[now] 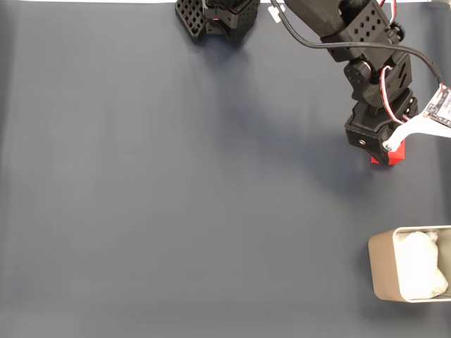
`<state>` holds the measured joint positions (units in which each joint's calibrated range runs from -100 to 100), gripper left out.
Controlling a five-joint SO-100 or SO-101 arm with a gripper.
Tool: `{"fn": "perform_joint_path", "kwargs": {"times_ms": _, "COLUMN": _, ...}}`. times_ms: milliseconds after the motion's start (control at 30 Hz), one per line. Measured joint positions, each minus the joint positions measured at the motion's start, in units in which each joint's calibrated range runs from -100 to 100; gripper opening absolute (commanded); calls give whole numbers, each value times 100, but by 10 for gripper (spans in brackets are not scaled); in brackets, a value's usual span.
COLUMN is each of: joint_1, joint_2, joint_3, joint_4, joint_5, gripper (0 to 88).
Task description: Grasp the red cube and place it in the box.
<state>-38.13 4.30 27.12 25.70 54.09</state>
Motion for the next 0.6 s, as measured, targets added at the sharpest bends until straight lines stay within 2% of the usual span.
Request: {"fn": "perform_joint_path", "kwargs": {"times_ms": 600, "joint_1": -82, "joint_2": 78, "joint_3": 0, "joint_4": -24, "joint_5": -83, "gripper": 371}}
